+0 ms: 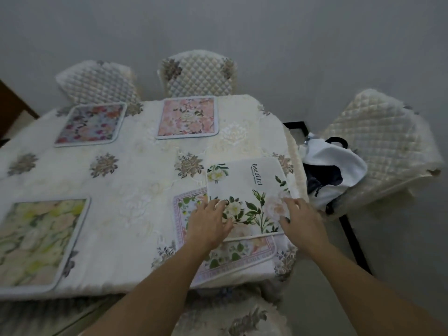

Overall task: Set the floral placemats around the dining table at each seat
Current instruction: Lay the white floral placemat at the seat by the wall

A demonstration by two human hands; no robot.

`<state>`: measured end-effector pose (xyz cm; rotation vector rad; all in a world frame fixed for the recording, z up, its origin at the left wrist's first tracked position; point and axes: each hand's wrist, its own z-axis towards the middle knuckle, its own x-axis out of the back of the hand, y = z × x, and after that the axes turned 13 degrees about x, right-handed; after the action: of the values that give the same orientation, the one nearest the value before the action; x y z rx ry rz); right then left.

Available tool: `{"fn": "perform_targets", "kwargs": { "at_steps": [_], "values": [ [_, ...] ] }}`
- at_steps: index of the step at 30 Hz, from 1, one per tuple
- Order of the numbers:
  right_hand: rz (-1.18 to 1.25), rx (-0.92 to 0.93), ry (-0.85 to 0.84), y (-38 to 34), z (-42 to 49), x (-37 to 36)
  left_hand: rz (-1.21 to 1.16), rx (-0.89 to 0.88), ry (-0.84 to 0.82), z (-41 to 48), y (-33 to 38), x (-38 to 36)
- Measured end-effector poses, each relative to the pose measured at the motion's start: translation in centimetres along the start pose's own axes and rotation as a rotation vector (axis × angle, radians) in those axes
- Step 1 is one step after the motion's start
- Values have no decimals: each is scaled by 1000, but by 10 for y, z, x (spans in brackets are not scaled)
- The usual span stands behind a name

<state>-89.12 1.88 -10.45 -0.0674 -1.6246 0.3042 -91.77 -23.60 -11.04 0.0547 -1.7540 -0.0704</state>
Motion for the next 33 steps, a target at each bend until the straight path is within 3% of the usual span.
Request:
{"fn": "perform_targets", "kwargs": {
  "at_steps": [8,17,21,26,30,33],
  "values": [
    [49,50,-81,38,59,-24,-64,236,-44,28,-8,-16],
    [157,-69,-67,59,99,-51,-266,380,-61,65,1,-51],
    [208,-179,-20,61,116,-60,-353,448,-6,81,4,-58],
    [384,-377,-37,70,134,-63,-596,650,-78,102,7,-59],
    [667,-425,-5,79,139,-63,-747,633,-143,109,6,-58],
    [700,-371,11,73,135,-58,-815,593,-126,106,14,-51]
  ]
}}
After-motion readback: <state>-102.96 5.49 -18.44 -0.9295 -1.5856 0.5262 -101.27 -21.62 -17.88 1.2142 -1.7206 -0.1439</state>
